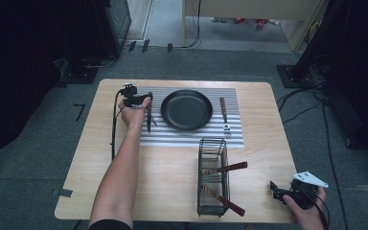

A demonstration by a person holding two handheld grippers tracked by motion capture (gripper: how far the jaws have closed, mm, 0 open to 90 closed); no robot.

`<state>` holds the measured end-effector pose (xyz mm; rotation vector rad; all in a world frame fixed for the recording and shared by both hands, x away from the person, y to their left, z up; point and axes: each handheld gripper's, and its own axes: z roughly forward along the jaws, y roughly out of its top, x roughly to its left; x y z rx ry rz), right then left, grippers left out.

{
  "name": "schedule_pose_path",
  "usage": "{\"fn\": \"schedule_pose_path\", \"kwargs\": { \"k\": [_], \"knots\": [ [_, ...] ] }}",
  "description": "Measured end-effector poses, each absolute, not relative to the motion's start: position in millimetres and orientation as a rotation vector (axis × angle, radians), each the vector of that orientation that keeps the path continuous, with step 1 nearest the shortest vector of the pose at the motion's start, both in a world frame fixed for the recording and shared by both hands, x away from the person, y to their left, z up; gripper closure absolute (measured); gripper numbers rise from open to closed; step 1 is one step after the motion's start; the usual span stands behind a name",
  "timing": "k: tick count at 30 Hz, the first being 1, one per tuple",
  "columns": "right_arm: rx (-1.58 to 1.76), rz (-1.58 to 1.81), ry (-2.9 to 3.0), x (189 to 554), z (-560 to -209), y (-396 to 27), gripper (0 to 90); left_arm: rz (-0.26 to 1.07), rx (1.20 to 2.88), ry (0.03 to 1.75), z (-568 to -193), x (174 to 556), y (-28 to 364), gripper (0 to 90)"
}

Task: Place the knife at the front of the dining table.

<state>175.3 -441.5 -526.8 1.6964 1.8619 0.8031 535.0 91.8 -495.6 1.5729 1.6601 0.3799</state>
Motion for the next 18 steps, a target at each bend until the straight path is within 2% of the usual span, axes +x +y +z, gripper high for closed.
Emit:
{"fn": "schedule_pose_path", "kwargs": {
  "k": [10,15,18],
  "knots": [
    [1.697,0.803,1.862,175.2,-526.8,-441.5,0.0,0.367,1.629,1.601,-491.6,505.6,96.0,29.1],
    [1.697,0.803,1.862,175.2,-526.8,-441.5,0.0,0.344,1.724,1.557,-498.6,488.6,87.2,30.5],
    [1.696,0.803,1.862,175.2,-526.8,-441.5,0.0,0.394,1.797,1.549,-504.5,480.0,79.8,32.9]
  ]
}}
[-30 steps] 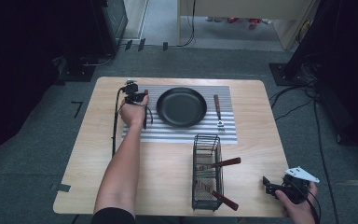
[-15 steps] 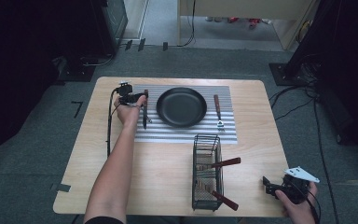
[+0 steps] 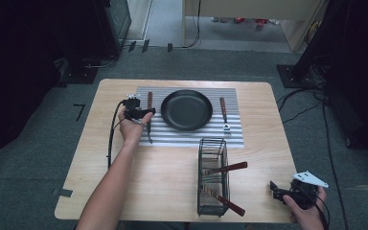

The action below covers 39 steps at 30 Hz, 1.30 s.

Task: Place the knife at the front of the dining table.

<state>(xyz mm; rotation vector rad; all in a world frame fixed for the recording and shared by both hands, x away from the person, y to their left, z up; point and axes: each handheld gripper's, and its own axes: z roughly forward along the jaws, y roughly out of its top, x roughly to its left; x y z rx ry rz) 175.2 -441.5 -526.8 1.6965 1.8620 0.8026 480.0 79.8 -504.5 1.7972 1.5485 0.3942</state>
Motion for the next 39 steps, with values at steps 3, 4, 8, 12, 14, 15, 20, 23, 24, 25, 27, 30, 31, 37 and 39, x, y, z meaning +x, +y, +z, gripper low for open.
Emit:
{"fn": "schedule_pose_path", "kwargs": {
  "k": [3,4,8,12,14,15,20,23,24,25,27,30,31,37,39],
  "knots": [
    [1.696,0.802,1.862,175.2,-526.8,-441.5,0.0,0.451,1.82,1.542,-506.7,475.1,77.8,40.9],
    [1.697,0.803,1.862,175.2,-526.8,-441.5,0.0,0.463,1.816,1.547,-506.8,472.5,78.2,42.2],
    [1.696,0.803,1.862,175.2,-526.8,-441.5,0.0,0.487,1.816,1.544,-507.6,468.3,78.6,46.1],
    [1.696,0.803,1.862,175.2,-526.8,-441.5,0.0,0.54,1.843,1.518,-509.7,463.9,77.3,47.0],
    [1.697,0.803,1.862,175.2,-526.8,-441.5,0.0,0.562,1.854,1.51,-510.4,462.6,75.8,46.9],
    [1.696,0.803,1.862,175.2,-526.8,-441.5,0.0,0.574,1.86,1.507,-510.8,462.2,74.9,46.9],
    [1.696,0.803,1.862,175.2,-526.8,-441.5,0.0,0.644,1.895,1.468,-513.8,458.9,70.7,47.1],
    [1.697,0.802,1.862,175.2,-526.8,-441.5,0.0,0.647,1.883,1.459,-515.0,457.4,72.5,48.1],
    [1.696,0.802,1.862,175.2,-526.8,-441.5,0.0,0.653,1.887,1.451,-515.3,456.6,72.5,48.0],
    [1.696,0.803,1.862,175.2,-526.8,-441.5,0.0,0.658,1.89,1.452,-515.3,455.7,72.6,47.5],
    [1.696,0.802,1.862,175.3,-526.8,-441.5,0.0,0.638,1.882,1.455,-515.4,453.0,73.9,40.8],
    [1.697,0.803,1.862,175.3,-526.7,-441.5,0.0,0.644,1.863,1.441,-515.0,445.2,76.1,29.2],
    [1.697,0.803,1.862,175.3,-526.8,-441.5,0.0,0.637,1.852,1.439,-513.8,441.8,77.9,25.4],
    [1.697,0.802,1.862,175.2,-526.7,-441.5,0.0,0.572,1.801,1.431,-501.3,425.2,92.4,8.5],
    [1.696,0.803,1.862,175.3,-526.8,-441.5,0.0,0.556,1.754,1.415,-488.4,411.4,104.5,7.1]
  ]
}}
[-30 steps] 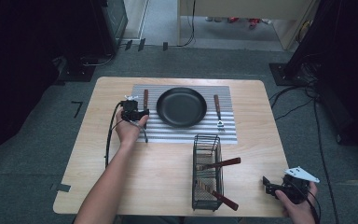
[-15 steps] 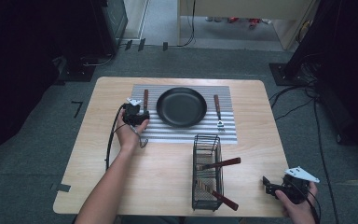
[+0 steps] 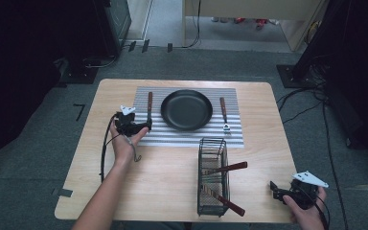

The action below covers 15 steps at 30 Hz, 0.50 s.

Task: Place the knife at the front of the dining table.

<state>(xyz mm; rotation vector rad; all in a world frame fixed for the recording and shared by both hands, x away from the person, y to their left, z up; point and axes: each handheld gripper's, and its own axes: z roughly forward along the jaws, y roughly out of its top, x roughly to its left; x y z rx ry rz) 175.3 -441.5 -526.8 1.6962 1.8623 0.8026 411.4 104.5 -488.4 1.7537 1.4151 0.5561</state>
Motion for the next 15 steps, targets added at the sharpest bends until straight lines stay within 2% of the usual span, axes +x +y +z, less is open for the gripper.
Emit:
{"fn": "schedule_pose_path", "kwargs": {
  "k": [3,15],
  "knots": [
    [1.697,0.803,1.862,175.3,-526.7,-441.5,0.0,0.552,1.732,1.392,-477.9,396.0,114.9,0.9],
    [1.696,0.803,1.863,175.2,-526.7,-441.5,0.0,0.593,1.739,1.397,-466.6,335.9,150.4,0.0]
  ]
}}
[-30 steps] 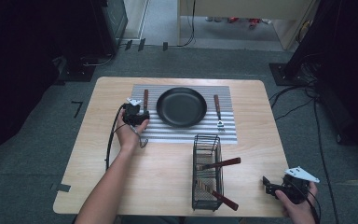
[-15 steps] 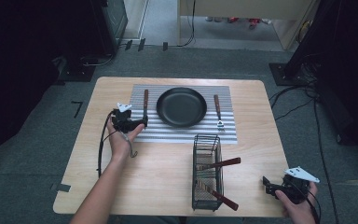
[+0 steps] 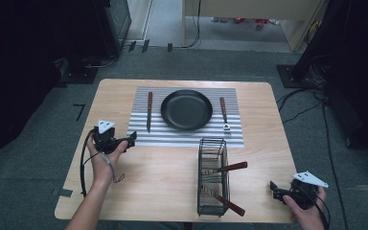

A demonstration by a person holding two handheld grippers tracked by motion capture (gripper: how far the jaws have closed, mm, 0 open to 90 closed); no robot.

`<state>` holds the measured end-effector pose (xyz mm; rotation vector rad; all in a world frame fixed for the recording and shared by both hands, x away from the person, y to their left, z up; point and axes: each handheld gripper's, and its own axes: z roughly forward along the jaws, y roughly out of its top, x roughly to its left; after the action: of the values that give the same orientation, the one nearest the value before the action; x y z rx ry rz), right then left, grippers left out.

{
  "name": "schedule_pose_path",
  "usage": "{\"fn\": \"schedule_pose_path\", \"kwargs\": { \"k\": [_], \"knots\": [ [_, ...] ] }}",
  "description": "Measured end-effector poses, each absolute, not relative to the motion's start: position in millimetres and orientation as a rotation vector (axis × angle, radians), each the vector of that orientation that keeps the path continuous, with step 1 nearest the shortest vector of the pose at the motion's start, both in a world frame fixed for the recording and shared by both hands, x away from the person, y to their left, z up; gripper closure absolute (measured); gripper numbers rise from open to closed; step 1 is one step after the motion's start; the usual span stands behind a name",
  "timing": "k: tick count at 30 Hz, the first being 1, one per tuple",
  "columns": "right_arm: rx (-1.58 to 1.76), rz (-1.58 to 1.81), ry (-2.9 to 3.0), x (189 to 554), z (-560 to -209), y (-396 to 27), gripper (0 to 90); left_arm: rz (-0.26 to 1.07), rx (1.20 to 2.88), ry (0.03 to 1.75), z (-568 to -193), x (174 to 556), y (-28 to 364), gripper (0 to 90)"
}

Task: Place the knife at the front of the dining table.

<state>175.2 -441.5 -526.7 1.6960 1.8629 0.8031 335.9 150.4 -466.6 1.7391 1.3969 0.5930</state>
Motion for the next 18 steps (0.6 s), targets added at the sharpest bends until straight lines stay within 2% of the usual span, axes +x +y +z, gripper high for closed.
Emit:
{"fn": "schedule_pose_path", "kwargs": {
  "k": [18],
  "knots": [
    [1.699,0.804,1.861,175.3,-526.7,-441.3,0.0,0.562,1.687,1.49,-489.0,269.3,217.7,0.0]
  ]
}}
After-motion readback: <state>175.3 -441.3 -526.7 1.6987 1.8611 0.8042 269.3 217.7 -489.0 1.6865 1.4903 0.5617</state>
